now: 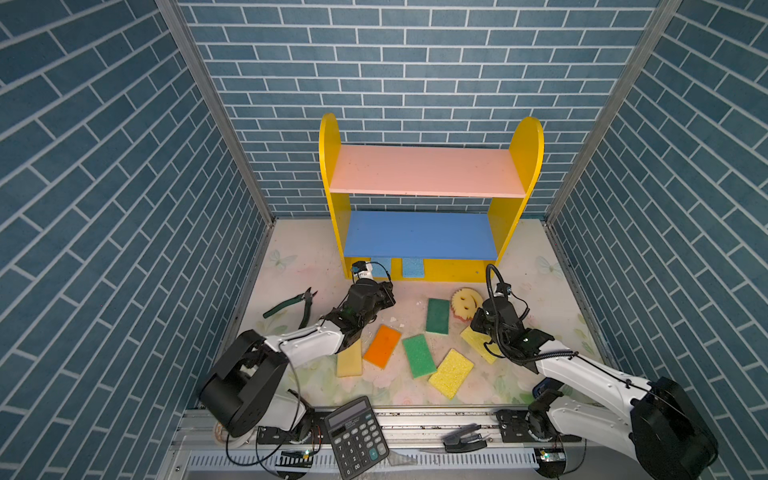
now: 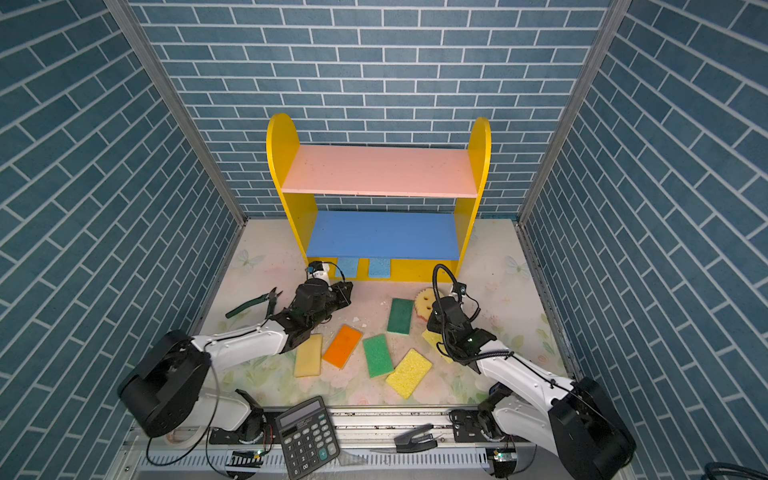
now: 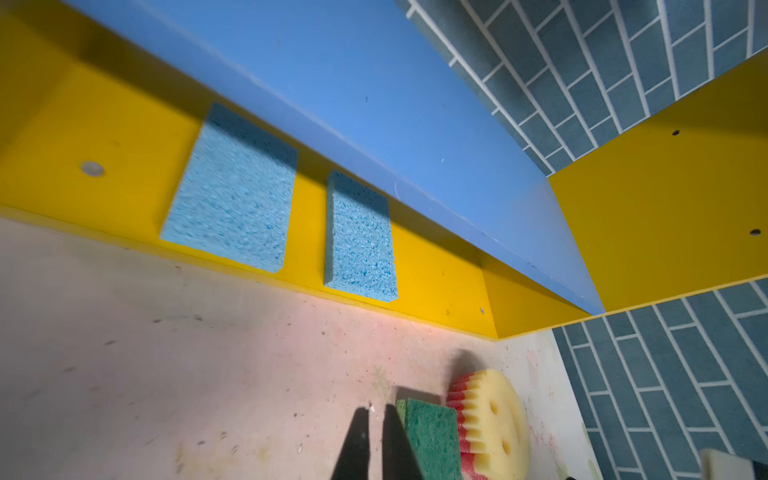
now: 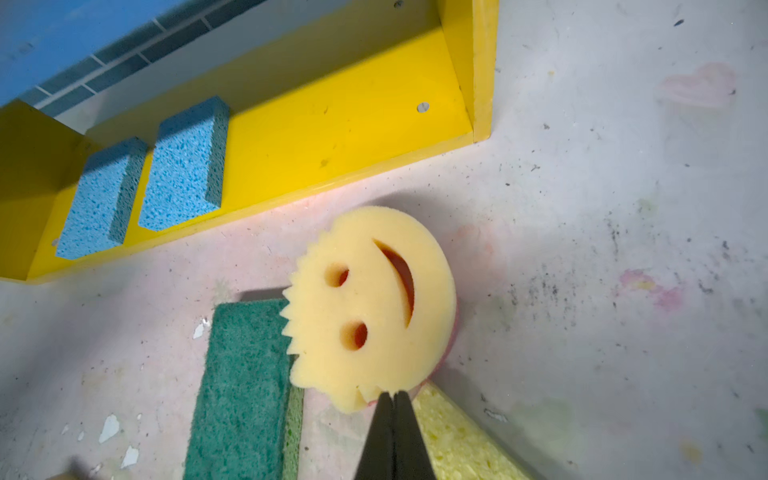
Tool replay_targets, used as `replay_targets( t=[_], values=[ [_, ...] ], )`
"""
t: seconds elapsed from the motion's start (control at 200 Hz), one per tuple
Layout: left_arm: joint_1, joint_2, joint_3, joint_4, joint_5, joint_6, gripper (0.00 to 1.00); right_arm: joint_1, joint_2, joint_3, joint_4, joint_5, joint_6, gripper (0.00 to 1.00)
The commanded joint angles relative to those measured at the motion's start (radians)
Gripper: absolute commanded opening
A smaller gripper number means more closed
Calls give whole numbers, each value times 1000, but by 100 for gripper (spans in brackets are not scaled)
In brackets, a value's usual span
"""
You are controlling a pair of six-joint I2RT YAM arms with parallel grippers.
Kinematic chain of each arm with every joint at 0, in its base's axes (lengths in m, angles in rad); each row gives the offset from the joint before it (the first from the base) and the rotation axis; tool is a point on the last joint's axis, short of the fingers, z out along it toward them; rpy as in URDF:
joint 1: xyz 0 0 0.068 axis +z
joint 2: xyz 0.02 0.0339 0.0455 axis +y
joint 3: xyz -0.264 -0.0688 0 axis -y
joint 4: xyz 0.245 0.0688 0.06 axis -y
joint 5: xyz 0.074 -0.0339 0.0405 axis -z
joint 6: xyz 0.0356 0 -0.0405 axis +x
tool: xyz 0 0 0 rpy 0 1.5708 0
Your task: Place and organize the cleaning sponges onto the shelf
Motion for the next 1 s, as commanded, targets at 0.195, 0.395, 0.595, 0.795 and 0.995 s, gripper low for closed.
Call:
replay_targets(
  t=[0.195,0.395,0.595,0.795,0.995],
  values=[
    [94,-252,-43,-375,-169,137,22,-2,91,94,12,-86,-1,7],
    [103,-298,-57,-430,-180,159,41,4,137,121,32,-71,11,31],
    [126,-307,-72,-452,-159,159,58,20,190,163,-22,-33,50,42],
    [161,-311,-84,-462,-126,166,62,39,208,190,-55,-3,61,46],
    [179,-305,-111,-408,-63,184,28,115,270,274,-60,36,-11,11]
  ],
)
